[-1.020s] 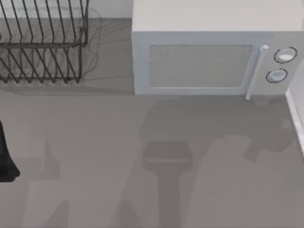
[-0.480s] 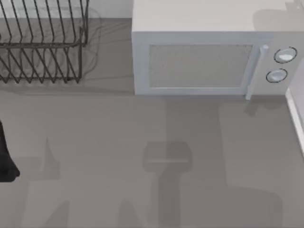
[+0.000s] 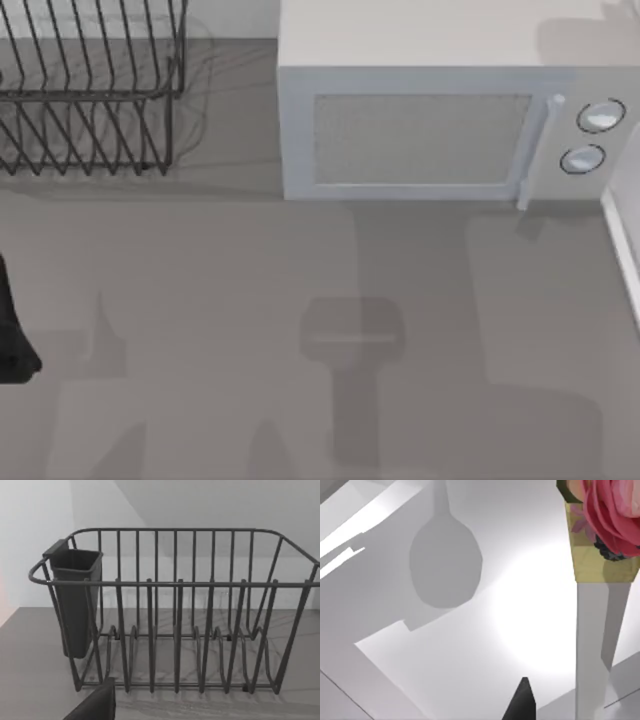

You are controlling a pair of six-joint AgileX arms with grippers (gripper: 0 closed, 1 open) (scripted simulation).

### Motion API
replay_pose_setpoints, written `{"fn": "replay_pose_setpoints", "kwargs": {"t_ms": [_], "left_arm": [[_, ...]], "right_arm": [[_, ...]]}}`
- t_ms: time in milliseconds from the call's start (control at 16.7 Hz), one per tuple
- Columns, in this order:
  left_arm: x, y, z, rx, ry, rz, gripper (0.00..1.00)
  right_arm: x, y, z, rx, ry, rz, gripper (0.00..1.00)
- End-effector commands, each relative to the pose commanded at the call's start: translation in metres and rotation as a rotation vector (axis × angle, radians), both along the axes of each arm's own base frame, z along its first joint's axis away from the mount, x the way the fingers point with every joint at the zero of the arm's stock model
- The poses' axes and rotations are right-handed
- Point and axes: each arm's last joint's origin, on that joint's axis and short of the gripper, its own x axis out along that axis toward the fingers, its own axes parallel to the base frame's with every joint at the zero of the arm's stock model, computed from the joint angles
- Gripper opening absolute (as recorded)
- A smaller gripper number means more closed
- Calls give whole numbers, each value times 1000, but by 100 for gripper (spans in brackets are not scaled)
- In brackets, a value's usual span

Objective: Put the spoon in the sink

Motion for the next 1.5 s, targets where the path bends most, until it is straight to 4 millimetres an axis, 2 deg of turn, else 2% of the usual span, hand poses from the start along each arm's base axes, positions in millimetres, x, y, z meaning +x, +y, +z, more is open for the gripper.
{"fn": "replay_pose_setpoints", "kwargs": {"t_ms": [300,720,1080,1500], "left_arm": [[0,0,0,0,0,0,100],[0,0,0,0,0,0,100],[0,0,0,0,0,0,100],[0,0,0,0,0,0,100]], "right_arm": [[4,1,-9,-1,-6,4,0],[3,5,-47,2,14,14,0],[2,5,-50,1,7,15,0],[2,5,-50,1,7,15,53]]}}
